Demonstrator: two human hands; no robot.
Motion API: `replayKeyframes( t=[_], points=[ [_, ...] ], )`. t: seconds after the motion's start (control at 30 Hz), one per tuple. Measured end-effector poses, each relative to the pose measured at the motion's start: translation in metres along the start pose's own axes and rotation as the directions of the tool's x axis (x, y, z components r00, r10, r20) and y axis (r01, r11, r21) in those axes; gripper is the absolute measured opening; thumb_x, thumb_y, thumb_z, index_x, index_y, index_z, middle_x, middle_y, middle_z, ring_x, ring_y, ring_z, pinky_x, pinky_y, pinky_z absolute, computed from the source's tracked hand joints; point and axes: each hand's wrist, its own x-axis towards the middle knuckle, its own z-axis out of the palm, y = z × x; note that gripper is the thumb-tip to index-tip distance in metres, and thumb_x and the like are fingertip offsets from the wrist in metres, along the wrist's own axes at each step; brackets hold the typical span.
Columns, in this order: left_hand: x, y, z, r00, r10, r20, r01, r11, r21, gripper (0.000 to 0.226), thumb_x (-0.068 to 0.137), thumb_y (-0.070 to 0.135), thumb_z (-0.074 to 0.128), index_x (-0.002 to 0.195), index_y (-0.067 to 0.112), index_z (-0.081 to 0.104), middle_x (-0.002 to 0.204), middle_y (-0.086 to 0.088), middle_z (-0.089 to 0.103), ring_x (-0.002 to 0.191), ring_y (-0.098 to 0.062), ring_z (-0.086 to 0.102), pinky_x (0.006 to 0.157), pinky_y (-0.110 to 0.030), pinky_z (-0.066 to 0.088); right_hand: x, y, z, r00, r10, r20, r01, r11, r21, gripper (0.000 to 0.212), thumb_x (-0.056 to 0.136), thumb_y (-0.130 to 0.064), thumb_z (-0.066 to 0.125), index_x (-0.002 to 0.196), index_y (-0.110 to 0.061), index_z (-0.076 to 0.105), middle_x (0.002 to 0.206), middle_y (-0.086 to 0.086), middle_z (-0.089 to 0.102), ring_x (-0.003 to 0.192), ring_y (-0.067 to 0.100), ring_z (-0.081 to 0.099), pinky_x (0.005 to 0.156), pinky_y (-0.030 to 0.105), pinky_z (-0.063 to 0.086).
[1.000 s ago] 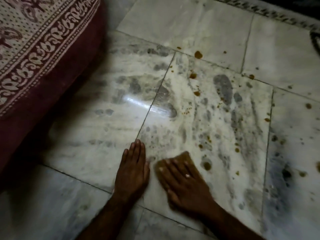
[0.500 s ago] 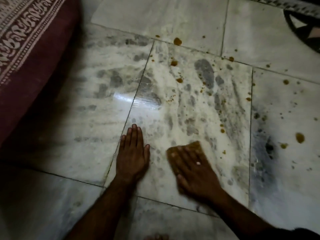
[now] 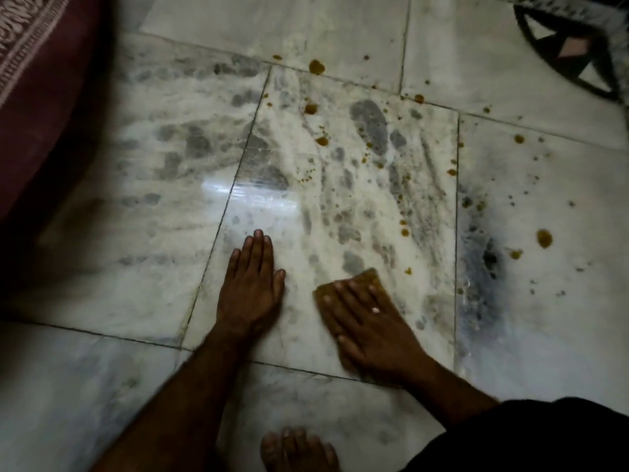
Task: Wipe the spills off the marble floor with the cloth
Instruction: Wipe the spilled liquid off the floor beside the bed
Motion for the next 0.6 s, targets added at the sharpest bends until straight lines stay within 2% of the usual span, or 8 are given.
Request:
replayKeyframes(
  t=[0.1, 0.17, 0.27, 0.33, 0.4, 0.5, 0.6],
  points=[
    [-0.008, 0.016, 0.003, 1.0, -0.021, 0.02, 0.021, 1.0, -0.004, 0.07, 0.101, 0.043, 0.021, 0.158, 0.002, 0.014, 0.167, -0.016, 0.01, 0.155, -0.028, 0.011, 0.126, -0.044, 0.008, -0.008, 0.041, -0.005, 0.976, 0.215, 0.035, -0.215, 0.977, -0.001, 0.064, 0.107, -0.041, 0.028, 0.166, -0.017, 0.016, 0.172, 0.012, 0.021, 0.16, 0.034, 0.015, 0.121, 0.059, 0.029],
    [-0.009, 0.031, 0.007, 1.0, -0.016, 0.015, 0.016, 1.0, -0.004, 0.071, 0.101, 0.042, 0.023, 0.158, 0.0, 0.014, 0.167, -0.019, 0.011, 0.155, -0.031, 0.012, 0.125, -0.045, 0.007, 0.014, 0.052, -0.013, 0.961, 0.271, 0.052, -0.272, 0.962, 0.006, 0.066, 0.107, -0.043, 0.023, 0.166, -0.015, 0.014, 0.172, 0.014, 0.02, 0.159, 0.037, 0.016, 0.123, 0.058, 0.025],
    [-0.004, 0.051, 0.012, 0.999, -0.031, 0.019, 0.032, 0.999, -0.037, 0.072, 0.101, 0.041, 0.027, 0.157, -0.001, 0.015, 0.166, -0.021, 0.013, 0.154, -0.034, 0.012, 0.124, -0.046, 0.007, 0.032, 0.046, -0.016, 0.981, 0.171, 0.095, -0.177, 0.983, 0.056, 0.069, 0.104, -0.048, 0.019, 0.166, -0.017, 0.015, 0.172, 0.016, 0.02, 0.158, 0.039, 0.019, 0.128, 0.056, 0.016],
    [-0.001, 0.052, 0.012, 0.999, -0.016, 0.046, 0.018, 0.999, -0.037, 0.073, 0.101, 0.043, 0.024, 0.158, 0.0, 0.01, 0.167, -0.02, 0.008, 0.155, -0.032, 0.007, 0.125, -0.045, 0.004, 0.005, 0.036, -0.008, 0.994, 0.074, 0.075, -0.076, 0.997, 0.028, 0.068, 0.104, -0.045, 0.025, 0.166, -0.018, 0.015, 0.172, 0.014, 0.017, 0.159, 0.036, 0.018, 0.128, 0.051, 0.01],
    [0.0, 0.048, 0.011, 0.998, 0.032, 0.05, -0.031, 0.999, -0.023, 0.073, 0.101, 0.046, 0.019, 0.159, 0.002, 0.008, 0.168, -0.017, 0.004, 0.156, -0.029, 0.003, 0.125, -0.043, 0.002, -0.034, 0.031, -0.003, 0.996, 0.083, 0.039, -0.083, 0.997, -0.001, 0.066, 0.106, -0.043, 0.031, 0.166, -0.021, 0.018, 0.173, 0.009, 0.016, 0.16, 0.031, 0.016, 0.129, 0.048, 0.011],
    [-0.003, 0.043, 0.011, 0.998, 0.068, 0.011, -0.068, 0.998, -0.008, 0.072, 0.101, 0.046, 0.02, 0.158, 0.001, 0.014, 0.167, -0.017, 0.008, 0.155, -0.029, 0.009, 0.125, -0.044, 0.007, -0.065, 0.049, -0.002, 0.955, 0.294, 0.045, -0.295, 0.955, 0.036, 0.064, 0.106, -0.046, 0.032, 0.166, -0.026, 0.018, 0.174, 0.002, 0.017, 0.161, 0.024, 0.017, 0.129, 0.046, 0.016],
    [0.004, 0.053, 0.017, 0.986, 0.168, -0.001, -0.168, 0.986, 0.023, 0.069, 0.102, 0.043, 0.024, 0.157, 0.002, 0.022, 0.166, -0.017, 0.016, 0.154, -0.029, 0.017, 0.124, -0.043, 0.008, -0.034, 0.086, -0.009, 0.903, 0.425, 0.066, -0.428, 0.903, 0.031, 0.067, 0.104, -0.047, 0.028, 0.166, -0.025, 0.015, 0.174, 0.006, 0.017, 0.16, 0.029, 0.019, 0.128, 0.048, 0.015]
  ],
)
